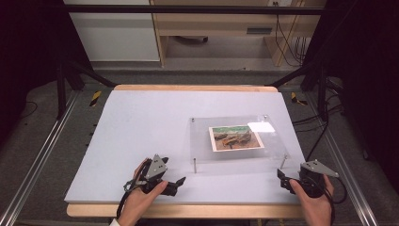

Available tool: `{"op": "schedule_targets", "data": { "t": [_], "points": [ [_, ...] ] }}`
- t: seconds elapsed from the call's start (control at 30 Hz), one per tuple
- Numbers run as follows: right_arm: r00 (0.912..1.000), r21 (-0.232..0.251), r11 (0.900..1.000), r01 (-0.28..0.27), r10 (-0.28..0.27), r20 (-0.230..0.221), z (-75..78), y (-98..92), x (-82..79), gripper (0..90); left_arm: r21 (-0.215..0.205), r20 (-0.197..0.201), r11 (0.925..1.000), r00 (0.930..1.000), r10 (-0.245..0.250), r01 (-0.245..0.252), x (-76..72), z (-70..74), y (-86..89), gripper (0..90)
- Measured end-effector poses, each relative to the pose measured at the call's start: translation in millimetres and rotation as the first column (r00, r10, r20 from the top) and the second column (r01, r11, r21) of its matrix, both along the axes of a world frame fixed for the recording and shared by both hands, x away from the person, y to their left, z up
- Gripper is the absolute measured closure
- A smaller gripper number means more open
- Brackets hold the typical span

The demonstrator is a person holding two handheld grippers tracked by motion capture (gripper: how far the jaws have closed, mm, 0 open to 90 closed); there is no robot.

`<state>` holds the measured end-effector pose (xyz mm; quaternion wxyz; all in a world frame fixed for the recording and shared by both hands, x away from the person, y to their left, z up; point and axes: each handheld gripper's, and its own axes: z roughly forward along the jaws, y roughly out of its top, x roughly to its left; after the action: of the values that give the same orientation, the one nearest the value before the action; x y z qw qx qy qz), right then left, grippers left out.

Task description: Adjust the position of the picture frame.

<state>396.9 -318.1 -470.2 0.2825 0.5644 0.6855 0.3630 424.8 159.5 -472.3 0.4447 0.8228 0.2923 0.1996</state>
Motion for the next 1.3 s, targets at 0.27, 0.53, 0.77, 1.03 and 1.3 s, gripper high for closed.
{"op": "schedule_targets", "data": {
  "t": [0.27, 0.53, 0.77, 1.03, 1.3],
  "points": [
    [0.9994, -0.079, 0.997, -0.011, 0.013, 0.030, -0.4, 3.3, 0.2, 17.3, 0.022, 0.056, 0.9981, 0.9968, 0.057, -0.058, 2.2, -1.3, 2.9, 7.5],
    [0.9950, -0.135, 0.991, -0.014, 0.027, 0.097, 0.5, 1.0, -3.8, 22.8, 0.009, 0.042, 0.9968, 0.9960, 0.079, -0.080, 0.2, -1.5, -1.3, 7.7],
    [0.9966, -0.118, 0.993, -0.023, 0.032, 0.076, 0.7, 1.3, -3.4, 29.5, -0.009, 0.041, 0.9962, 0.9954, 0.087, -0.087, -0.5, -1.9, -1.0, 7.7],
    [0.9961, -0.110, 0.994, 0.003, 0.007, 0.088, 1.6, -0.3, -3.0, 22.9, -0.052, 0.014, 0.9940, 0.9952, 0.097, -0.096, 2.6, -3.3, 1.6, 7.6],
    [0.9969, -0.095, 0.995, 0.005, 0.003, 0.079, 0.2, 2.0, 0.1, 22.0, -0.079, 0.007, 0.9947, 0.9978, 0.066, -0.066, -0.9, -0.5, -0.6, 7.6]
  ]
}}
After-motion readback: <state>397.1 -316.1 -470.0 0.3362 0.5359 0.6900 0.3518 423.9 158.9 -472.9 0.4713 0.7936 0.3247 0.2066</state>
